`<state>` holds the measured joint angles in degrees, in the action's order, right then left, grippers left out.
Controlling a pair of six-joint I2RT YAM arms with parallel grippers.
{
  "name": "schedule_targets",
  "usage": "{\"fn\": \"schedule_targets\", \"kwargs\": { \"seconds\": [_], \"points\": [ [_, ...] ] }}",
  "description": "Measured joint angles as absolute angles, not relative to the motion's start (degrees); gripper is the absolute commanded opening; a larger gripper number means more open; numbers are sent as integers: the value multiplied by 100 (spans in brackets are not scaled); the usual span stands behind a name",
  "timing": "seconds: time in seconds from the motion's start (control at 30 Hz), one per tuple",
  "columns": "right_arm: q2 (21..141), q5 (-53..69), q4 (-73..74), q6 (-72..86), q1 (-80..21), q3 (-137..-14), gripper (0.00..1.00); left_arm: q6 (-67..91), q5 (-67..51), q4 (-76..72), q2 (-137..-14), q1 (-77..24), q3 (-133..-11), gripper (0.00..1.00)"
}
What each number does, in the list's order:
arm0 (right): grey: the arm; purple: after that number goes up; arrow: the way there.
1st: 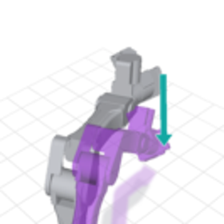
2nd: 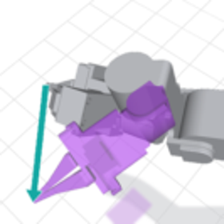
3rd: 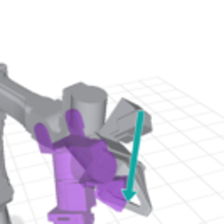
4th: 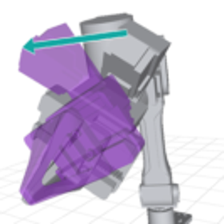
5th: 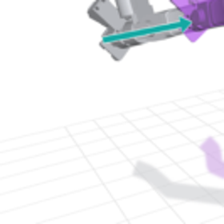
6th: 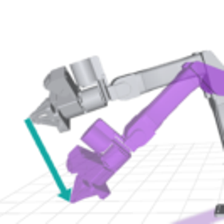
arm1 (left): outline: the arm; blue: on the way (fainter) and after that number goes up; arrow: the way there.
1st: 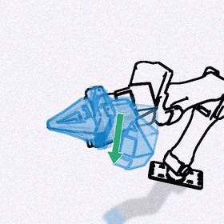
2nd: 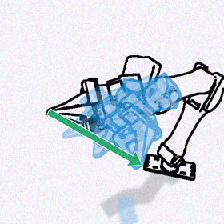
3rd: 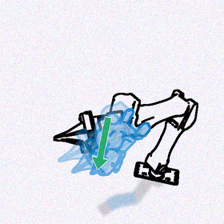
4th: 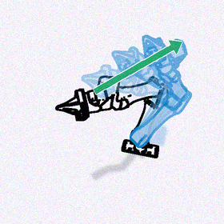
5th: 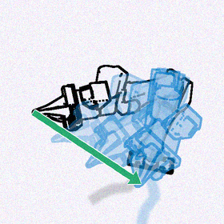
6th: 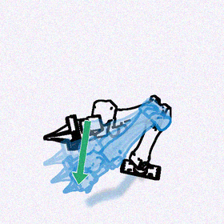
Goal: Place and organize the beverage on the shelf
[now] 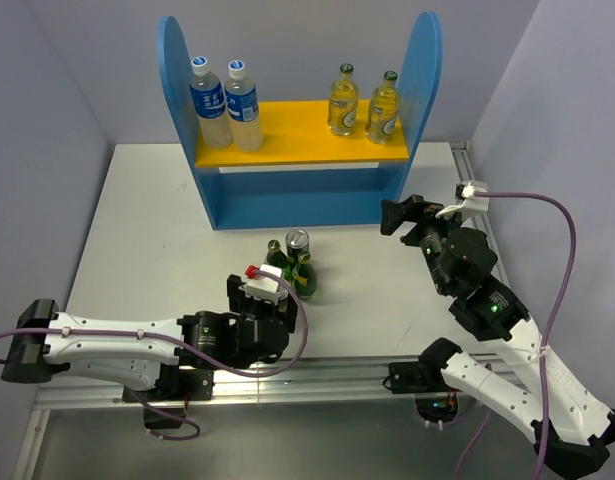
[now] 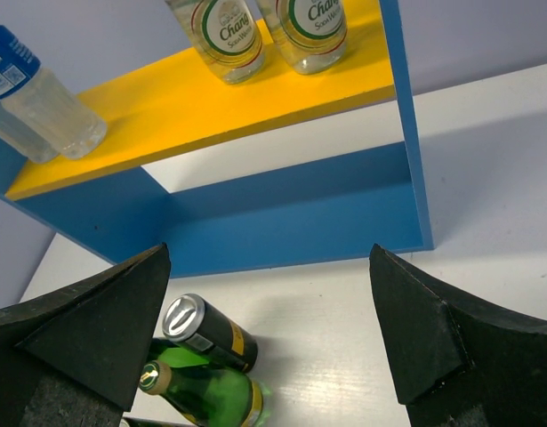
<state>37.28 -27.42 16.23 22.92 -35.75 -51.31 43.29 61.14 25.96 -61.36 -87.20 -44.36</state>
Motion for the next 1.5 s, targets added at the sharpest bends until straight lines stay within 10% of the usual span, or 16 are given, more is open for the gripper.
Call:
{"fn": "schedule_targets", "kwargs": {
  "seconds": [0.6, 0.97, 1.5],
  "points": [
    [3771, -2908, 1638, 2290, -3677, -5131, 100, 3898, 5400, 305, -6803, -7874, -3131, 93],
    [3813, -2958, 1636, 2287, -3688, -5131, 100, 3236, 4991, -950, -7367, -7273, -2971, 0],
    [3889, -2663, 1459, 2202, -3723, -5030, 99, 3153, 5295, 926, -5078, -6792, -3116, 0]
  ]
}}
